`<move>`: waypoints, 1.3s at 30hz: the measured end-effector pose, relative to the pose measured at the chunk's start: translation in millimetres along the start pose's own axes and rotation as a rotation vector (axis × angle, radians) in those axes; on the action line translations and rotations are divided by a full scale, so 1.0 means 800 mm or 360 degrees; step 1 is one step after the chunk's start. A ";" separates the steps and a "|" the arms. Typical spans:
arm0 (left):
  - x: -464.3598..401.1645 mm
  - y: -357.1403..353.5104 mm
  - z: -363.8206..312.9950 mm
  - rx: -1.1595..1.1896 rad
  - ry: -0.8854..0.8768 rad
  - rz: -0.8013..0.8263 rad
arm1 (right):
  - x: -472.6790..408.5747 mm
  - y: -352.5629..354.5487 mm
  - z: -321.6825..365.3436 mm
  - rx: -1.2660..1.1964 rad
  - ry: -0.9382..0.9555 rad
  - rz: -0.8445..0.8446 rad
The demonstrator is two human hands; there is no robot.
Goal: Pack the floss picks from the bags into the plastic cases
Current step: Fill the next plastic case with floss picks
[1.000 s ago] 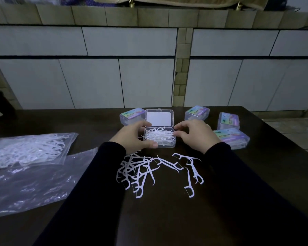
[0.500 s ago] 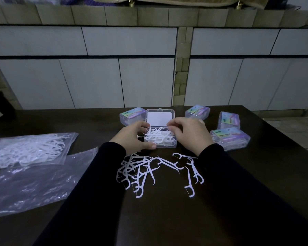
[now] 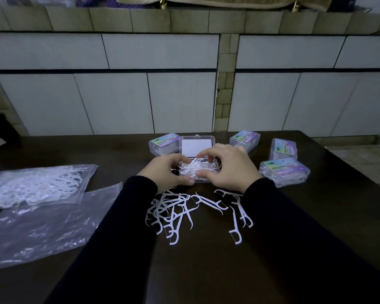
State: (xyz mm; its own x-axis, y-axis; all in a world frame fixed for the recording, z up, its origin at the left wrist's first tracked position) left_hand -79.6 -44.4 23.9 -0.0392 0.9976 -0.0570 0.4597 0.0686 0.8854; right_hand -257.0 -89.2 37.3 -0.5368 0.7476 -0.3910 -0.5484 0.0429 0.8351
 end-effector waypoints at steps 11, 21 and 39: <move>0.002 0.002 -0.003 0.0003 -0.0021 0.0022 | -0.004 -0.010 -0.007 -0.0248 -0.0108 0.0007; 0.001 0.003 0.000 0.0130 -0.0013 0.0093 | -0.006 -0.010 0.004 -0.0092 0.0023 -0.0069; 0.001 0.002 0.002 0.0195 -0.0013 0.0083 | -0.003 -0.002 0.021 0.0151 0.0176 0.0031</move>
State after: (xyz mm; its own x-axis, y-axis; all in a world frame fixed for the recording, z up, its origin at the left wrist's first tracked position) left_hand -77.4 -43.4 24.0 -0.0054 0.9998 -0.0165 0.5657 0.0167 0.8245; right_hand -244.0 -80.3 43.4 -0.6169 0.6715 -0.4104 -0.4771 0.0957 0.8736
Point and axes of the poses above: each hand's wrist, its own x-axis away from the middle knuckle, its own y-axis out of the back of the hand, z = x × y, the point moved 2 cm from there along -x, towards the middle knuckle, and after that the axes turned 9 degrees about -x, right-handed, at the moved point
